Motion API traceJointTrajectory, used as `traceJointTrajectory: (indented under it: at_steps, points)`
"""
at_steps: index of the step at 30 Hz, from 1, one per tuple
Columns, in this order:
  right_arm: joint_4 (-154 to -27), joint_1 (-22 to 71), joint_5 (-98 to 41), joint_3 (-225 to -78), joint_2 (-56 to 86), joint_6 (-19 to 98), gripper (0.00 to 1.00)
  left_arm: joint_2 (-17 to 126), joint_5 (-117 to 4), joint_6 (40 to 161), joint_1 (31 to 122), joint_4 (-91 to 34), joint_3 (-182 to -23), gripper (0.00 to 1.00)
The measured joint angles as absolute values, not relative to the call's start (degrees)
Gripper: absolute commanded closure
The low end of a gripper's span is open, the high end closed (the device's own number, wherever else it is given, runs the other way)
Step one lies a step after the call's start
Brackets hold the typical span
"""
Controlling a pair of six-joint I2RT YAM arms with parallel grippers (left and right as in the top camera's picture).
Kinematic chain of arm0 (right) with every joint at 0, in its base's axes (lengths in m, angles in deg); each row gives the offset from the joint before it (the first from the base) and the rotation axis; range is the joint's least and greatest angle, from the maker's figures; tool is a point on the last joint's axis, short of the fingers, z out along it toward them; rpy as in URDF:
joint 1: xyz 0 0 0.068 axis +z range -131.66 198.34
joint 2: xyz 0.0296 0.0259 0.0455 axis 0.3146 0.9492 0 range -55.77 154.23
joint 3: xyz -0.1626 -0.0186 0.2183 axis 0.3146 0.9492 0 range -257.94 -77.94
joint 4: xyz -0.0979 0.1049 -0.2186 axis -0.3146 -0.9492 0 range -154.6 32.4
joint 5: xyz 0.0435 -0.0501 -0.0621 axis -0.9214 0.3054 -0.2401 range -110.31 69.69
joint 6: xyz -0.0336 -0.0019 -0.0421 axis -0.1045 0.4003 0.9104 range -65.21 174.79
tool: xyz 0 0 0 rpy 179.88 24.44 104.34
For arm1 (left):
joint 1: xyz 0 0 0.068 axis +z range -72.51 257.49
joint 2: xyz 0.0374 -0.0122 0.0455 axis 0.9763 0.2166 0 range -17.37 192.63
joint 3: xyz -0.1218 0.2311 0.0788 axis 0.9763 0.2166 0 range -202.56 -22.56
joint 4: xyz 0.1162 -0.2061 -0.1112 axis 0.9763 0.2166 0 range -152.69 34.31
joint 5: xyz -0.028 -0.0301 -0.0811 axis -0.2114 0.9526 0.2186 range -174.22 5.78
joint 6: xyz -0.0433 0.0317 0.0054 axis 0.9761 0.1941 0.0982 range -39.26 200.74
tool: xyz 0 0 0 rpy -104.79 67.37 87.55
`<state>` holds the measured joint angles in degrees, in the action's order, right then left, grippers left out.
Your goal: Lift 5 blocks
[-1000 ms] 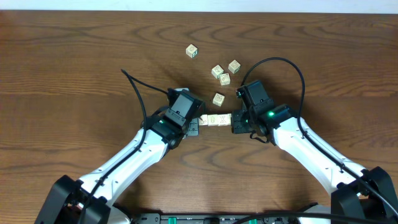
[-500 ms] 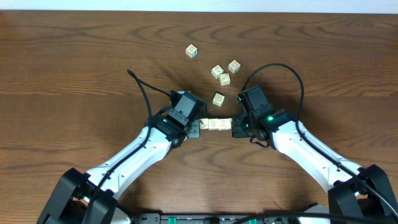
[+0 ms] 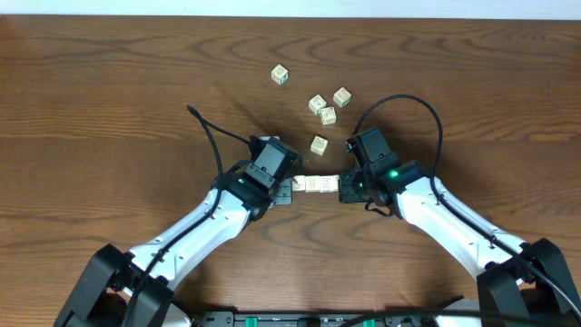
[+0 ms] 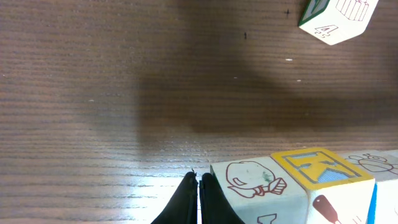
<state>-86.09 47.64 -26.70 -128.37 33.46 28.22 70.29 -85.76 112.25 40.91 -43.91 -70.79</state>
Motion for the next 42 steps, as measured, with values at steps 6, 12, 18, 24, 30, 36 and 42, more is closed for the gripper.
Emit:
traceJointTrajectory:
  at_steps: [6,12,18,24,30,36,42]
  points:
    - [-86.07,47.64,-26.11,-128.35,33.48,28.22,0.99,70.29,-85.68,112.42,40.91,-46.2,-69.65,0.93]
    - [-86.14,47.64,-26.09,-128.31,33.63,28.25,0.99,70.29,-85.31,112.62,40.85,-46.68,-69.15,0.93]
    - [-85.7,47.64,-26.11,-127.93,33.66,28.25,0.99,70.29,-85.31,112.62,40.85,-46.68,-69.13,0.93]
    - [-83.56,47.64,-26.29,-126.56,33.66,28.22,0.99,70.57,-85.39,112.64,40.85,-47.21,-68.76,0.93]
    - [-81.85,47.64,-26.14,-124.79,33.66,27.76,0.99,72.34,-84.54,112.64,40.82,-47.89,-68.76,0.93]
    - [-81.72,47.64,-25.7,-124.59,33.76,27.15,0.99,73.0,-84.41,112.64,40.8,-48.87,-68.73,0.93]
    - [-81.68,47.64,-25.57,-124.59,33.94,26.96,0.99,73.06,-84.41,112.62,40.8,-49.02,-68.73,0.93]
